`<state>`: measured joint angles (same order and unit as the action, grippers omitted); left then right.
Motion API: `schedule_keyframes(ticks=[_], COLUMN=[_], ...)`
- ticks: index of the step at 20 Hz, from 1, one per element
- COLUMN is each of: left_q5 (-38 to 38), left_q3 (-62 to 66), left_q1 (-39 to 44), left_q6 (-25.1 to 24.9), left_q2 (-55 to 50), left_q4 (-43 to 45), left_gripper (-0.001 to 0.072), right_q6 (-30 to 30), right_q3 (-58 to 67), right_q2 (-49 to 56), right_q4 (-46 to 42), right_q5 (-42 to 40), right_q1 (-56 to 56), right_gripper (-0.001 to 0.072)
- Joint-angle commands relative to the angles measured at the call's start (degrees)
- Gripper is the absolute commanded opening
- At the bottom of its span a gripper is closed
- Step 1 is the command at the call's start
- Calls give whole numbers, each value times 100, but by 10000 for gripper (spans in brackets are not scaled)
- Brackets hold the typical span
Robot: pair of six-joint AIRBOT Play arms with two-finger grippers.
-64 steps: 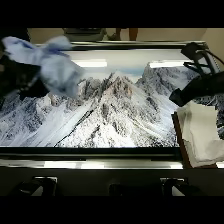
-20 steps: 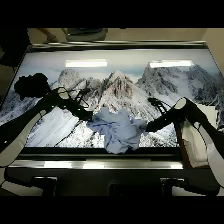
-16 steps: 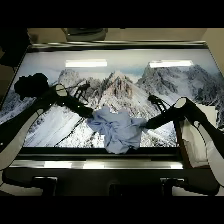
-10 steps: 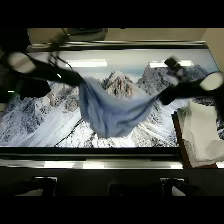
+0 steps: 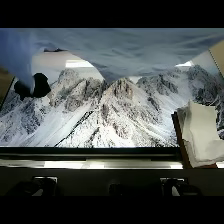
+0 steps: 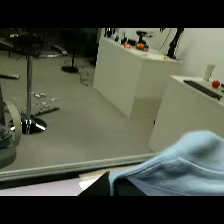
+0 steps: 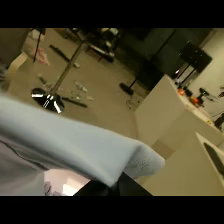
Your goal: Fold the shirts.
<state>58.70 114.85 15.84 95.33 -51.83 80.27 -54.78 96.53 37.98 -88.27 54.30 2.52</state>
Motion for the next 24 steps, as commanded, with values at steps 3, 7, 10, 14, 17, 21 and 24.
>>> schedule_keyframes(ticks=[3, 7, 10, 14, 17, 21, 24], left_q5=[2, 1436, 2070, 1731, 1749, 1775, 1703], left_q3=[-76, -118, -822, -2212, -2800, -2916, -2920], left_q1=[-4, -7, -11, -205, -326, -326, -328], left_q6=[264, 103, -212, -382, -385, -389, -411], left_q2=[470, -122, -841, -2083, -3049, -3958, -4144], left_q4=[59, 979, 1753, 1878, 1869, 1617, 1572], left_gripper=[33, 33, 34, 35, 35, 35, 35], right_q6=[-302, -306, -262, -267, -560, -907, -872], right_q3=[83, 81, 57, 59, 59, 59, 66], right_q2=[-280, 490, 1814, 4081, 5392, 6424, 6529], right_q4=[-203, -205, -199, 564, 1620, 3067, 3228], right_q5=[-382, -129, 92, -815, -1202, -658, -212], right_q1=[2, 2, 2, 2, 2, 2, 4], right_gripper=[54, 54, 54, 54, 56, 56, 388])
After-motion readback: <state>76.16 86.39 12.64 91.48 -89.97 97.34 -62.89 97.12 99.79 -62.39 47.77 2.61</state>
